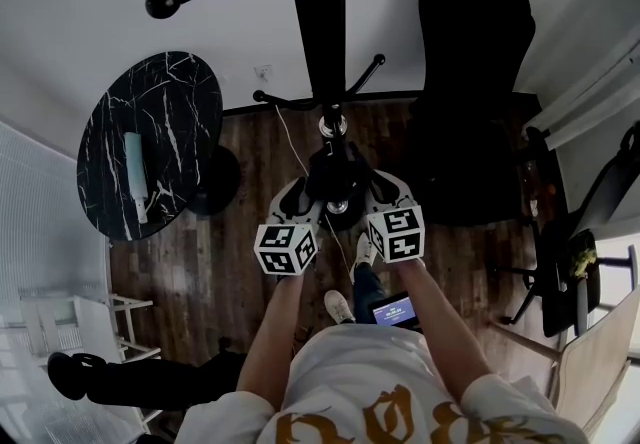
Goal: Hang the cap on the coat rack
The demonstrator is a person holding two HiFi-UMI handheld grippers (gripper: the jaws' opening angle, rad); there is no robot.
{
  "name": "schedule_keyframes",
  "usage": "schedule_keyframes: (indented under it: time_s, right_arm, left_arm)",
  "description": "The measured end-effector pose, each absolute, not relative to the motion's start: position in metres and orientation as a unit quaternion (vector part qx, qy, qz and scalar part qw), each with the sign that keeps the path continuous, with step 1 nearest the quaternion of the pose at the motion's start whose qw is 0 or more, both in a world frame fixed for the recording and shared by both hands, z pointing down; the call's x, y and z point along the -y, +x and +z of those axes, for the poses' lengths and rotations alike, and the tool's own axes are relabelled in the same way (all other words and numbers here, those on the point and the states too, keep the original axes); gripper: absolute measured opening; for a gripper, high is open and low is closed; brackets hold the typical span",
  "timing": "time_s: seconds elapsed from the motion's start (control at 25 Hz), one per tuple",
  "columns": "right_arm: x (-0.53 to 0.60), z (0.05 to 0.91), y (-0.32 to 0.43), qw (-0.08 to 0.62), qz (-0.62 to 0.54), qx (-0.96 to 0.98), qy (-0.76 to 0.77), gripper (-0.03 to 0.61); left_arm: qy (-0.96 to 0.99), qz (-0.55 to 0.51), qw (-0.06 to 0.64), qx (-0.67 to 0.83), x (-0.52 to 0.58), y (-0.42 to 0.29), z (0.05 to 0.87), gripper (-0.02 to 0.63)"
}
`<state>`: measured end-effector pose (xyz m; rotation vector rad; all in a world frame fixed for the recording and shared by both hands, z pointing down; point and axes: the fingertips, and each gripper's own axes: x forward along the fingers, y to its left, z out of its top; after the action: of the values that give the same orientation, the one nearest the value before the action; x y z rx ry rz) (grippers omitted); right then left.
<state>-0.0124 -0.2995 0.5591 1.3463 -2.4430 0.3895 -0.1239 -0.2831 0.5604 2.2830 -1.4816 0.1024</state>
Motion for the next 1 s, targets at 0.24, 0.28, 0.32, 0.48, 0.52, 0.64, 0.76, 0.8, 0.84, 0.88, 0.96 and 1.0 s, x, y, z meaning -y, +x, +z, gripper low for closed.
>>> schedule_keyframes:
  time_s: [0.24,0.28,0.32,0.48,0.52,0.64,0.76,0.8,0.84,0.88,0.96,1.0]
  right_arm:
    - [0.289,0.547,-0.005,0.137,0.135,0.859,0.474,0.149]
    - [0.286,0.545,-0.003,0.136,0.135,0.858,0.476,0.149]
    - [0.283,0.542,0.0,0.133,0.135,0.857,0.48,0.149]
    - [0.264,0.526,0.01,0.122,0.122,0.852,0.495,0.141]
    - [0.257,0.521,0.011,0.121,0.117,0.85,0.499,0.123]
    - [0.235,0.507,0.015,0.105,0.112,0.849,0.506,0.061]
    - [0.211,0.491,0.016,0.083,0.111,0.852,0.505,0.018]
    - [0.203,0.486,0.017,0.078,0.111,0.854,0.503,0.012]
    - [0.195,0.482,0.017,0.074,0.113,0.855,0.5,0.012]
    - [0.188,0.478,0.018,0.07,0.116,0.856,0.498,0.012]
    - [0.178,0.473,0.02,0.069,0.119,0.858,0.495,0.012]
    - [0.174,0.47,0.02,0.073,0.115,0.859,0.493,0.012]
  left_arm:
    - [0.817,0.03,0.211,0.535,0.272,-0.127,0.556,0.235]
    - [0.818,0.033,0.211,0.534,0.269,-0.127,0.555,0.238]
    - [0.819,0.035,0.21,0.532,0.266,-0.126,0.554,0.239]
    - [0.816,0.026,0.19,0.545,0.249,-0.134,0.54,0.239]
    - [0.812,0.02,0.177,0.555,0.244,-0.138,0.533,0.238]
    - [0.8,0.001,0.121,0.588,0.226,-0.151,0.504,0.165]
    - [0.796,-0.019,0.099,0.597,0.207,-0.154,0.486,0.093]
    - [0.797,-0.027,0.102,0.594,0.201,-0.153,0.483,0.055]
    - [0.8,-0.038,0.109,0.589,0.195,-0.15,0.48,0.021]
    - [0.804,-0.05,0.121,0.581,0.189,-0.147,0.478,0.02]
    - [0.807,-0.064,0.142,0.57,0.18,-0.141,0.475,0.02]
    - [0.806,-0.062,0.145,0.57,0.176,-0.139,0.475,0.02]
